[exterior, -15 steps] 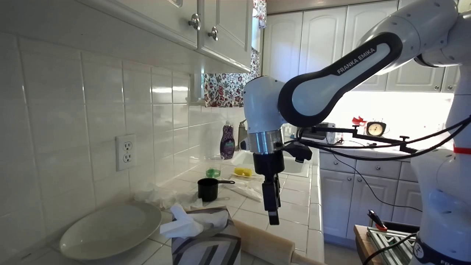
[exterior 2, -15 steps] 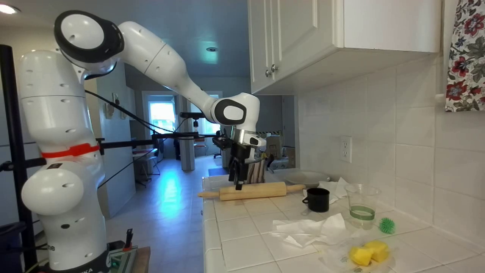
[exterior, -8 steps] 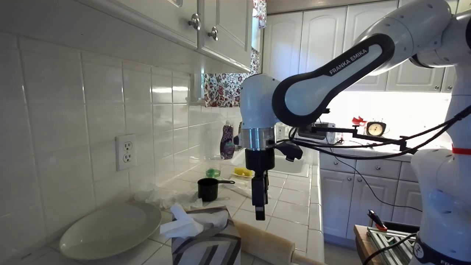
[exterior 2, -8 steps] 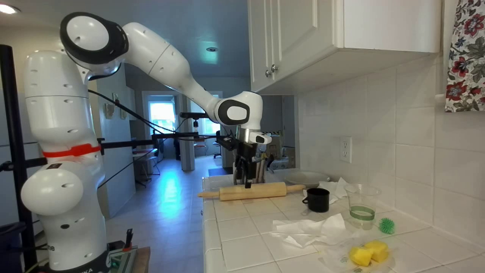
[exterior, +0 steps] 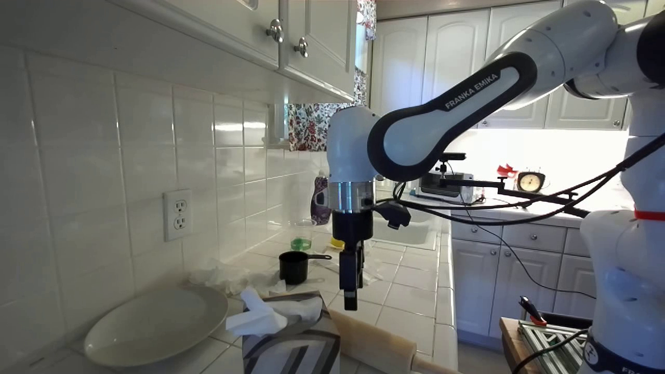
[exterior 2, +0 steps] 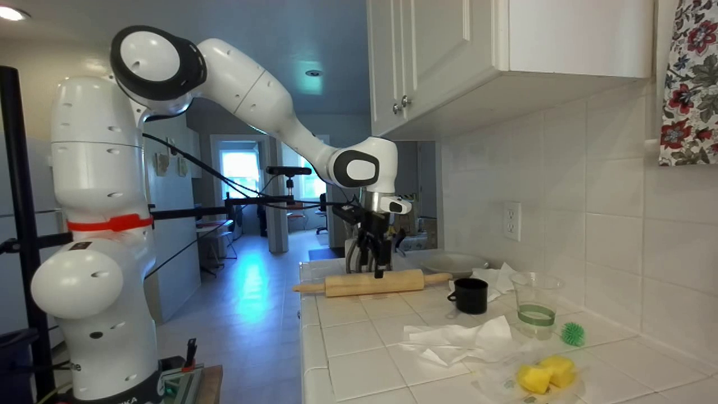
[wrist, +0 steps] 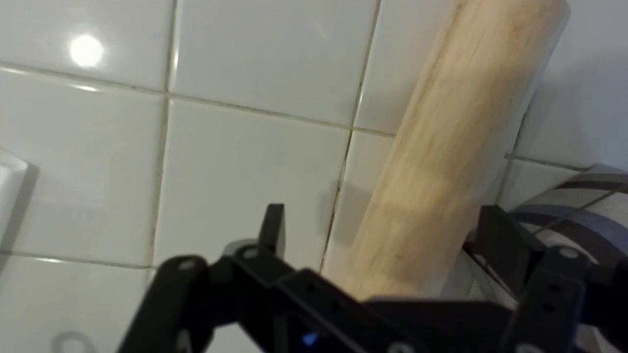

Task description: Turn the rolling pin to the right

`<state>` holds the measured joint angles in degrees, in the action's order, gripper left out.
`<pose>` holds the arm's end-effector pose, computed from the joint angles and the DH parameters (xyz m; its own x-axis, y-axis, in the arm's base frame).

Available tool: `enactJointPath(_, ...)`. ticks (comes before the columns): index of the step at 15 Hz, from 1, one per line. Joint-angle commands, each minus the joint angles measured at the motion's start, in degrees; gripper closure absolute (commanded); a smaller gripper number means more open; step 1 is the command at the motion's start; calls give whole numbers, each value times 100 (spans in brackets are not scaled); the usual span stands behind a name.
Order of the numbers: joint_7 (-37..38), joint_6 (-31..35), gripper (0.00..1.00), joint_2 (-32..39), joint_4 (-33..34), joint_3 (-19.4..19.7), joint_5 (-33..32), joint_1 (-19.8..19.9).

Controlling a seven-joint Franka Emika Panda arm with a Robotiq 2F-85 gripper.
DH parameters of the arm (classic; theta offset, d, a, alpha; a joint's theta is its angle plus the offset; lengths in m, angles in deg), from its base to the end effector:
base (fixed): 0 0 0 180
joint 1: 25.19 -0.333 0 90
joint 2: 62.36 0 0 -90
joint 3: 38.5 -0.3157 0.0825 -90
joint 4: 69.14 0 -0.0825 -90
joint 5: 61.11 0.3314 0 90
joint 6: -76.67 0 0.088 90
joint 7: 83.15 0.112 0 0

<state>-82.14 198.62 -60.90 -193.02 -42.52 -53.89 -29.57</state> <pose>0.4839 0.0775 0.4055 0.9960 0.0623 -0.0644 0.0554 -0.9931 -0.1032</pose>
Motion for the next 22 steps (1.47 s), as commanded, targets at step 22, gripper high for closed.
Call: enactJointPath(22, 570, -593, 0, 790, 848, 176, -29, 110)
